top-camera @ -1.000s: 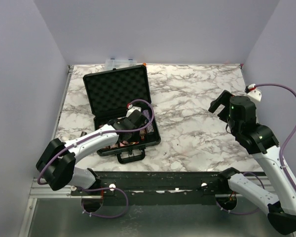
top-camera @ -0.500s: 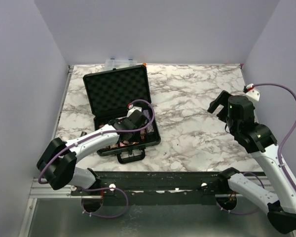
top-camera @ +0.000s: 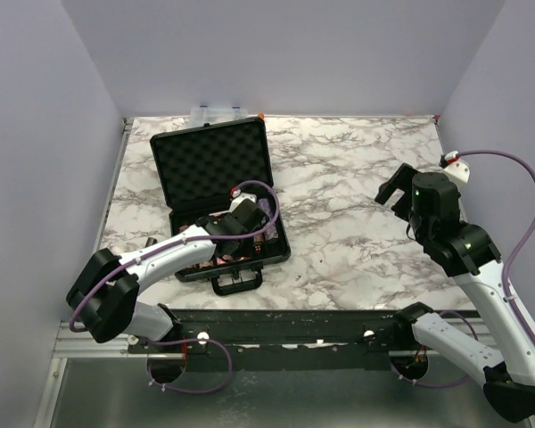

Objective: Pack up texas hold em set

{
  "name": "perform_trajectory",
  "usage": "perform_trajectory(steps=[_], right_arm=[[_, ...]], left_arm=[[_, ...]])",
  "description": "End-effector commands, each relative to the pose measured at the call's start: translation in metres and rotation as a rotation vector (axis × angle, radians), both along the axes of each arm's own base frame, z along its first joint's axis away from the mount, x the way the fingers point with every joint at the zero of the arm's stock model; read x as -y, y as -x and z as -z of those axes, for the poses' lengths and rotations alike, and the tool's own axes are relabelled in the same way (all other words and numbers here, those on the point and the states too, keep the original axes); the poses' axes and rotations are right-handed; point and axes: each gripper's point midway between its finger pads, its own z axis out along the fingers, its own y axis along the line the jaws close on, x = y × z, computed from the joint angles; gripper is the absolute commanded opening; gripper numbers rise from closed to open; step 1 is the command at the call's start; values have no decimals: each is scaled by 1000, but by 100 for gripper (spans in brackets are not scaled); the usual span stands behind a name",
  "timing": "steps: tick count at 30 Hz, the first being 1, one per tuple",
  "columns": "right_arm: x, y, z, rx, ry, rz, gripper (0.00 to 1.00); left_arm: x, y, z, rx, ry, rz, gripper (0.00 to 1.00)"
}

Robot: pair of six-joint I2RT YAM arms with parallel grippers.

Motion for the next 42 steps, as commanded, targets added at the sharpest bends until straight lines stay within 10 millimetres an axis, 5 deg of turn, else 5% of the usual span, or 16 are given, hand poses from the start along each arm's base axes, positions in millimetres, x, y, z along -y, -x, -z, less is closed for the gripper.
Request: perform_trajectory(steps=[1,6,16,24,29,35,42], right_arm=[[-2,0,6,-15,-5,-7,100],[-1,1,7,-19,-2,-5,100],[-4,0,10,-24,-7,-14,100],[-15,-5,18,-44,-21,-60,100],[-47,-9,26,-68,-57,-232,100],[-87,-10,59,-179,-100,-437,100],[-142,8,83,-234,-234,-747,100]], left_arm=[[-3,3,3,-2,3,2,29],[-4,2,1,3,2,1,32],[-7,3,-11,44,30,-7,79],[-5,7,-38,97,107,27,84],[-10,14,-64,157,154,64,84],[-19,29,-99,200,216,84,83],[-46,46,-138,299,223,118,85]])
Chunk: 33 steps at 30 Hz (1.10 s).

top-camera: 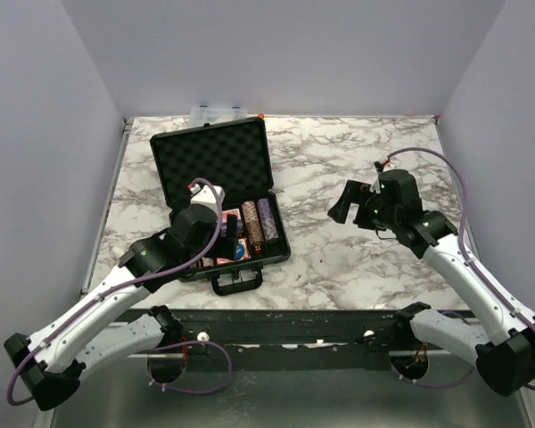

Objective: Pack up texas hold em set

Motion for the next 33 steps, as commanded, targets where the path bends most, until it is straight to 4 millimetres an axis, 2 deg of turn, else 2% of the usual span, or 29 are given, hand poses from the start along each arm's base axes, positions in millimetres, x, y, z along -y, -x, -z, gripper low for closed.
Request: perform_trajectory(steps=[1,2,3,8,13,19,28,33], right_arm=[[-44,17,5,-26,-139,-251,99],[-49,18,10,-43,-144,-269,98],[-53,20,15,-58,-142,-285,97],[-78,32,51,-167,-57,-299,93],[-95,41,91,-268,37,-226,88],[-132,59,113,-331,-51,-189,81],[-135,45,141,-356,-155,48,75],[-144,41,155,-379,-184,74,72]], left_arm=[[-24,15,-24,75,-25,40,87],[-29,16,-24,91,-37,40,98],[-35,16,-24,112,-46,29,99],[-55,18,-11,148,-93,-22,99],[-61,19,-20,197,-51,-54,99],[-65,20,-23,223,-34,-68,99],[-60,19,-20,202,-49,-46,97],[-60,20,-21,208,-43,-44,96]])
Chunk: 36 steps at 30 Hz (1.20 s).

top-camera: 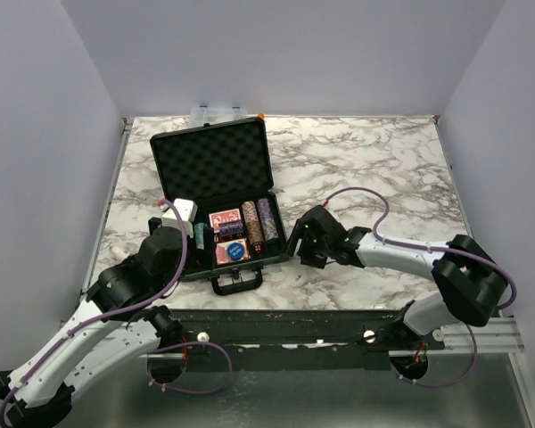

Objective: Pack up texas hold em set

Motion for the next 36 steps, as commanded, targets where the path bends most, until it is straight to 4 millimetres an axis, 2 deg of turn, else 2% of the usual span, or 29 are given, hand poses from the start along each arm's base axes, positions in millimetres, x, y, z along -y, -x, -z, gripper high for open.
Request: perform_trajectory(steps=[1,4,7,12,14,17,20,26,29,36], right_arm=[[-12,-17,9,8,-38,80,71],[-19,-19,14,-3,-44,64,70],[-18,-19,19,-9,-28,67,62],[-9,-21,21,-1,9,92,42],[-5,-23,18,18,22,95,37],[6,-30,14,46,49,109,23],[18,-41,11,79,84,97,14],[45,-68,10,151,205,57,12],[47,-86,6,201,274,-8,12],[68,-132,2,267,479,-55,14]], left_arm=[[-4,0,2,5,-14,-4,97],[-3,0,2,5,-14,-4,97],[-3,0,2,5,-14,-2,97],[-3,0,2,3,-16,-3,97],[-3,0,2,3,-17,-2,97],[-3,0,2,5,-15,-2,96],[-3,0,2,5,-14,-1,97],[-2,0,2,3,-15,2,97],[-2,0,2,2,-16,2,97],[-2,0,3,4,-18,5,96]])
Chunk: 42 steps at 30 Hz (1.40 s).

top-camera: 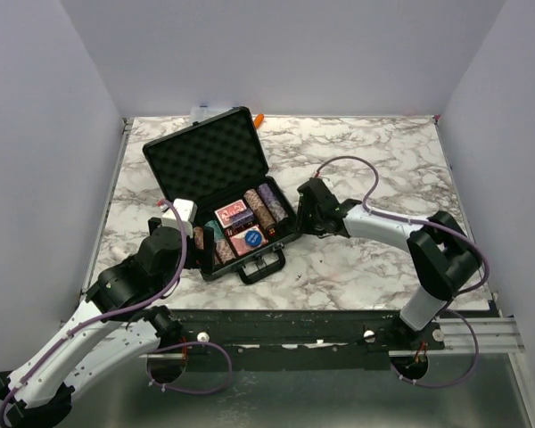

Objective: Pack up texas hold em set

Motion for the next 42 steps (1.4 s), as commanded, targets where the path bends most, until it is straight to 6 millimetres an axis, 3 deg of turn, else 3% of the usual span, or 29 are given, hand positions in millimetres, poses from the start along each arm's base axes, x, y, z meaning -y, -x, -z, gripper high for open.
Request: perform_trajectory(steps=[1,4,8,14,19,28,36,42], right_arm=[[44,-51,-4,117,263,19,14],[36,-63,-11,126,274,-13,21],[27,-71,-30,144,259,-47,53],[22,-57,-61,166,163,-65,76],[32,-29,-76,161,96,-43,80],[41,25,-64,113,-58,-49,80],[42,61,-42,54,-162,-68,79],[40,74,-36,28,-197,-100,72]], left_arm=[[-2,-1,3,-1,-21,1,96],[-1,-5,4,-5,-32,-9,96],[3,-13,5,-12,-44,-16,97],[-6,-39,-28,14,-28,-98,98],[-19,-76,-60,14,-13,-171,98],[-45,-139,-118,49,157,-245,97],[-86,-182,-134,62,315,-348,94],[-123,-221,-138,43,485,-439,86]])
